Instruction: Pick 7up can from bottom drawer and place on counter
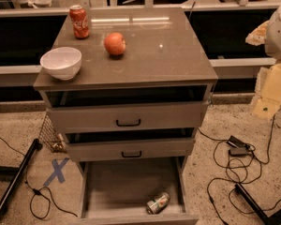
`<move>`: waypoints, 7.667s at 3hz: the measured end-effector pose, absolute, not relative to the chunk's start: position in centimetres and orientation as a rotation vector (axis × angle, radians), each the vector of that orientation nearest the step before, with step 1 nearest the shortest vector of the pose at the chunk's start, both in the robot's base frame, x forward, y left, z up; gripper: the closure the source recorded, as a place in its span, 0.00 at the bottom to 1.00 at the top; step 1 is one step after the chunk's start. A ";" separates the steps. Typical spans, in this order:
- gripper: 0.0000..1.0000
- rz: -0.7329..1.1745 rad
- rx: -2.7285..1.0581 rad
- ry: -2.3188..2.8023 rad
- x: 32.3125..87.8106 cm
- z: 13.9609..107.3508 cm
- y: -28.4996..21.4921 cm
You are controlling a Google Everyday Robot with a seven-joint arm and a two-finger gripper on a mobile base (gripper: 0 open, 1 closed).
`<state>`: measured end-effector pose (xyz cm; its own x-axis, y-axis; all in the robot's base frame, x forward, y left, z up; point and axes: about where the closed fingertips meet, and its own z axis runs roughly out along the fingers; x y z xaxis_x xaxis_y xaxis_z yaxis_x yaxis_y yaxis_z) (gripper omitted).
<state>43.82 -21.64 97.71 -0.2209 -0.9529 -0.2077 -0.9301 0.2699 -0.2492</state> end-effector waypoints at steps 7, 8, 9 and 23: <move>0.00 0.010 -2.206 1.805 40.8 70.1 -18.3; 0.00 -0.088 -2.223 1.686 42.6 70.7 -18.1; 0.00 -0.056 -2.273 1.684 42.7 69.6 -18.1; 0.00 0.305 -2.834 0.930 50.8 14.4 -9.3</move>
Offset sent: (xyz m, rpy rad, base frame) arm 0.0209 -0.0053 -0.1829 0.0811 0.2672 0.0681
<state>50.83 -9.26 14.41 0.7878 -0.5691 -0.2355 -0.5982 -0.7980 -0.0725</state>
